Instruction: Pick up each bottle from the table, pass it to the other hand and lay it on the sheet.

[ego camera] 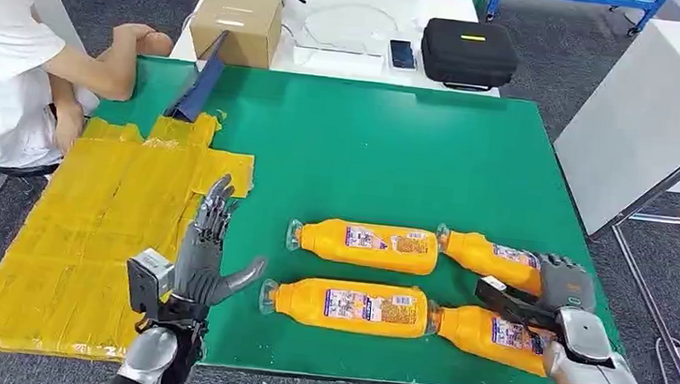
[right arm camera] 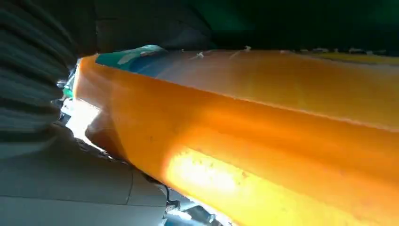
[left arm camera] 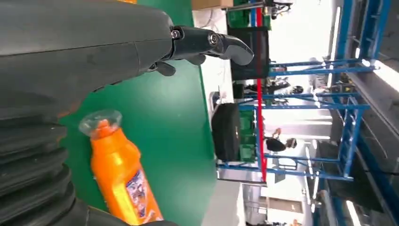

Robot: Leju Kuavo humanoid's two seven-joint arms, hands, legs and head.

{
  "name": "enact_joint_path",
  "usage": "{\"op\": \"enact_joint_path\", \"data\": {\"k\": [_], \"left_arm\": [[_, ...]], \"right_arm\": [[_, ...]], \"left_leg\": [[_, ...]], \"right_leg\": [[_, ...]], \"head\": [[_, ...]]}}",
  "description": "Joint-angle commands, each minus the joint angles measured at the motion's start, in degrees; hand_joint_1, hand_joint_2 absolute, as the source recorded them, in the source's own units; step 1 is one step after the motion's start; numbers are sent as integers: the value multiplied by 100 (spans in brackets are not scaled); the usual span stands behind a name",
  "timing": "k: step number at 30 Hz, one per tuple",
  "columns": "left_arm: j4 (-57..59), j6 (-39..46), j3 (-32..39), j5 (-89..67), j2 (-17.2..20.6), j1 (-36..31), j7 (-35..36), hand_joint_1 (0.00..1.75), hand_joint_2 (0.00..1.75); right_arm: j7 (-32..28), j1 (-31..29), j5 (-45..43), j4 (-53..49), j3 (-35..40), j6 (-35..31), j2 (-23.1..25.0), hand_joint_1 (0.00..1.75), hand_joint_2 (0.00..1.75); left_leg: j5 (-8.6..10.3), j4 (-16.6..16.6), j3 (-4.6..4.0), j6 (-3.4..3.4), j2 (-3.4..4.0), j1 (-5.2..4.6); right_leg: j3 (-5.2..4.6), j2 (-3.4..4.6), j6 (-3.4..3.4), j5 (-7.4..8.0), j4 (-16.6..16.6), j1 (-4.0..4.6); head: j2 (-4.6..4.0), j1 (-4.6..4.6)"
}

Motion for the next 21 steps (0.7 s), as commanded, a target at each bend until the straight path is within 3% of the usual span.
{"op": "enact_joint_path", "data": {"k": [1, 9, 11, 18, 21], "left_arm": [[-263, -7, 393, -95, -51, 203, 85, 0, 175], [-219, -7, 391, -97, -59, 200, 86, 0, 175], [-234, -3, 408, -99, -68, 227, 86, 0, 175], [-347, 25, 511, -110, -84, 423, 95, 0, 175], [-335, 30, 533, -108, -94, 454, 103, 0, 175]], "right_arm": [[356, 586, 523, -1644, -1216, -482, 834, 175, 175], [371, 678, 554, -1825, -1341, -554, 852, 175, 175], [355, 758, 577, -1977, -1510, -920, 939, 175, 175], [129, 1696, 613, -4116, -1842, -1673, 1489, 175, 175], [121, 1905, 663, -4592, -1827, -1807, 1618, 175, 175]], "left_leg": [[-15, -3, 0, -32, 14, 6], [-5, 8, -58, -25, -8, 6], [4, 3, -76, -15, -6, 3], [-3, 4, -85, -24, -10, 2], [-12, 9, -79, -31, -12, 4]], "right_leg": [[-6, 35, -4, 21, 5, 2], [-58, 11, -4, 21, 22, 1], [-74, 6, 0, 27, 16, 0], [-82, 8, -6, 20, 21, -1], [-79, 9, -11, 11, 27, 0]], "head": [[-2, 0], [-2, 0], [-2, 0], [-2, 0], [-2, -2]]}}
